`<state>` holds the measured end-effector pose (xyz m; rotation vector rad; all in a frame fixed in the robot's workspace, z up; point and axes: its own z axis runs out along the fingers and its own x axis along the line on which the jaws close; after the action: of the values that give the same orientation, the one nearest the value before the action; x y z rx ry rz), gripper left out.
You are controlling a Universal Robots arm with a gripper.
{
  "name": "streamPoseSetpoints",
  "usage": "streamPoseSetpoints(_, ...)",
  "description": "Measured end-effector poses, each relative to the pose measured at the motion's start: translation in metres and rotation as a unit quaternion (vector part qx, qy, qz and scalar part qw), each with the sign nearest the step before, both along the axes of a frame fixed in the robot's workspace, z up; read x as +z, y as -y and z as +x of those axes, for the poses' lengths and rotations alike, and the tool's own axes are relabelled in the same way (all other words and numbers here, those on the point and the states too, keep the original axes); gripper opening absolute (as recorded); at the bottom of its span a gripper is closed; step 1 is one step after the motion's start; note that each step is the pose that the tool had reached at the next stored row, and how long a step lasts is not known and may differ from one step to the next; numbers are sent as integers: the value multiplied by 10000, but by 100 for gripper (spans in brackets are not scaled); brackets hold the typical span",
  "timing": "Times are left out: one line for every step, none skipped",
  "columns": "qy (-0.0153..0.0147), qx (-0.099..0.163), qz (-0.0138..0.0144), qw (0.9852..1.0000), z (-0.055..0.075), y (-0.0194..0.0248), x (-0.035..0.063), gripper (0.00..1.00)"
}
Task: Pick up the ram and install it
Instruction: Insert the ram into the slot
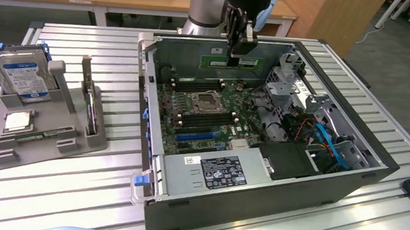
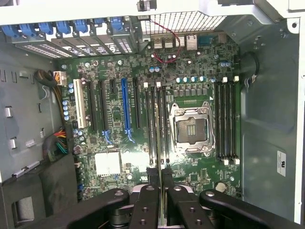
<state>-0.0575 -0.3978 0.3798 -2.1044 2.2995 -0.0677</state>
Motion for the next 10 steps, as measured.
streamPoseSetpoints(0, 0, 0, 10000, 0, 0, 0, 13)
streamPoseSetpoints(0, 0, 0, 10000, 0, 0, 0, 13)
streamPoseSetpoints(0, 0, 0, 10000, 0, 0, 0, 13)
streamPoseSetpoints(0, 0, -1, 10000, 0, 0, 0, 13)
streamPoseSetpoints(0, 0, -1, 10000, 0, 0, -1, 13)
streamPoseSetpoints(0, 3, -2, 10000, 0, 0, -2, 13)
streamPoseSetpoints(0, 8, -2, 10000, 0, 0, -10, 13)
streamPoseSetpoints(0, 11, -6, 10000, 1, 0, -20, 13)
streamPoseSetpoints(0, 11, -10, 10000, 0, 0, -32, 13)
streamPoseSetpoints(0, 12, -13, 10000, 0, 0, -46, 13)
